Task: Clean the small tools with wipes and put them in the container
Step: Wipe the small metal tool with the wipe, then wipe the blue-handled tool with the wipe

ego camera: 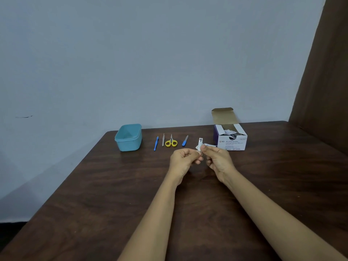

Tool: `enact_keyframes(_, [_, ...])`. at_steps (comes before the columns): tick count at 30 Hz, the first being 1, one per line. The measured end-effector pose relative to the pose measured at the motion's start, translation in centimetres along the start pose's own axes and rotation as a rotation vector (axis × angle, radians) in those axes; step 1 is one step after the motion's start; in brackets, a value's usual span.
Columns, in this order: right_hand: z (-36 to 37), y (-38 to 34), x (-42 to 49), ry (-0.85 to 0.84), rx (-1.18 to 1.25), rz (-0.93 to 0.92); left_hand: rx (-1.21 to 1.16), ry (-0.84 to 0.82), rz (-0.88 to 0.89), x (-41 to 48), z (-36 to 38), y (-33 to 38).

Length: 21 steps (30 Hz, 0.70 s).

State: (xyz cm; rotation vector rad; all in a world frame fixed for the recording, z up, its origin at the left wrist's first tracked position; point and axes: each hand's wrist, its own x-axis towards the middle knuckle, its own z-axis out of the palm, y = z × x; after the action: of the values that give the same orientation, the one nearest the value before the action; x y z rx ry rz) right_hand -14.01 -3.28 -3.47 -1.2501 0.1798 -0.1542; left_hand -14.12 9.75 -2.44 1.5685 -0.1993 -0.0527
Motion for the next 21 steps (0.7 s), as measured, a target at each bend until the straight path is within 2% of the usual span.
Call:
enact_keyframes(4, [0.9,-0.3,0.1,0.025,-0.056,0.024,0.049,-0.036,-0.056,0.0,-1.4,0.5])
enact_keyframes(8, [3.1,-1.0,0.8,0.027,0.117,0.154,0.116,-0.045,-0.066,-0.1,-3.6,0.9])
enact_keyframes(11, [4.7,-1.3,1.6,0.028,0.167,0.170,0.154,-0.016,-0.061,0.0,-5.5,1.2])
enact_keyframes(16, [7.1,-0.3,2.6,0.066,0.173,0.156,0.186,0.169,-0.003,0.8,-9.0,2.1])
enact_keyframes(21, [8.9,1.9,2.9,0.026,-0.016,0.005,0.357,0.355,0.030,2.6,-13.0,3.7])
